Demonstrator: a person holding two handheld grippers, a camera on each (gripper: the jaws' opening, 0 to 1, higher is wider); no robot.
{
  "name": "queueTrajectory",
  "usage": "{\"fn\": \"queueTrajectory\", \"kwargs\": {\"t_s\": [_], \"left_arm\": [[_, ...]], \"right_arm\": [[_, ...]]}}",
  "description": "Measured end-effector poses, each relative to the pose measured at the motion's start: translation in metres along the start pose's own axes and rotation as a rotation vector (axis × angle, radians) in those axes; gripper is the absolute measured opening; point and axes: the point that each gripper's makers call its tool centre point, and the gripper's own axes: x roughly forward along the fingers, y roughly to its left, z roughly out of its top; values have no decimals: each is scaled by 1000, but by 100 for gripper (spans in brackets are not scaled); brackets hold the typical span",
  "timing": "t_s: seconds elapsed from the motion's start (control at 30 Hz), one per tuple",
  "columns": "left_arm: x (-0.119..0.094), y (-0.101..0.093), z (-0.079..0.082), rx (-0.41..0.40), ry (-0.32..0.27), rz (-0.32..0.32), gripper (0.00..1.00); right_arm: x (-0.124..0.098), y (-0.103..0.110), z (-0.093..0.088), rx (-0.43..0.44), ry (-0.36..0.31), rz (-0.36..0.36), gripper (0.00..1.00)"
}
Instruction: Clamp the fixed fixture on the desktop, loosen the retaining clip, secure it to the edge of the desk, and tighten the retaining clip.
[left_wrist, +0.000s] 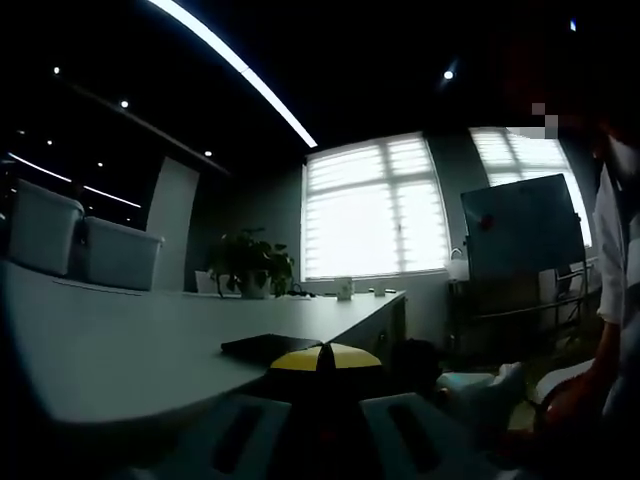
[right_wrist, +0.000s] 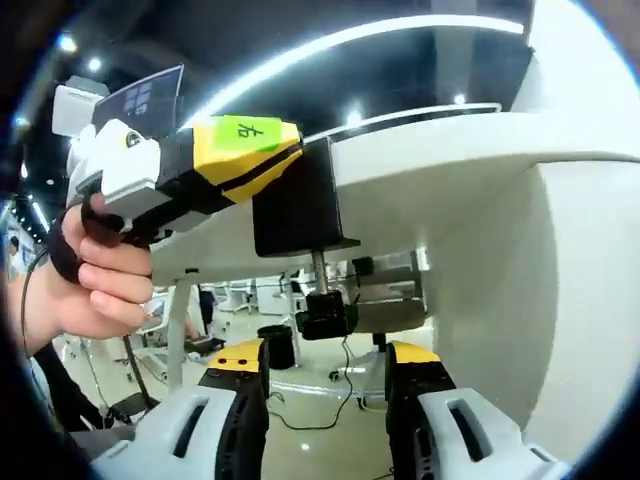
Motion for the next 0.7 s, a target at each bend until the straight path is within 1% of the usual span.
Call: {"fn": "queueTrajectory", "kwargs": {"t_s": [0.07, 0.13, 0.2, 0.3, 0.37, 0.4, 0.43, 0.57, 0.63, 0.7], "left_arm": [[1, 0, 0, -13, -11, 5, 1], [3, -1, -2, -13, -9, 5, 1], [5, -2, -3, -2, 0, 3, 1], [6, -3, -4, 11, 13, -1, 1], [6, -3, -4, 14, 16, -4, 1], [6, -3, -4, 12, 15, -6, 1], [5, -3, -3, 10, 13, -7, 1], [5, -3, -3, 5, 8, -11, 1], [5, -3, -3, 1, 3, -11, 1], [5, -3, -3, -1, 1, -11, 1]], "right_arm": [[2, 1, 4, 2, -8, -46, 46], [6, 7, 11, -25, -28, -56, 46], [10, 9, 15, -52, -31, -77, 46], [15, 10, 20, -55, -46, -101, 46], [18, 9, 21, -45, -53, -108, 42], [19, 7, 21, -29, -53, -114, 36], [20, 5, 21, -7, -52, -124, 34], [22, -4, 19, -7, -49, -138, 25], [21, -5, 19, -17, -47, -128, 25], [22, -4, 19, -19, -47, -103, 25]]}}
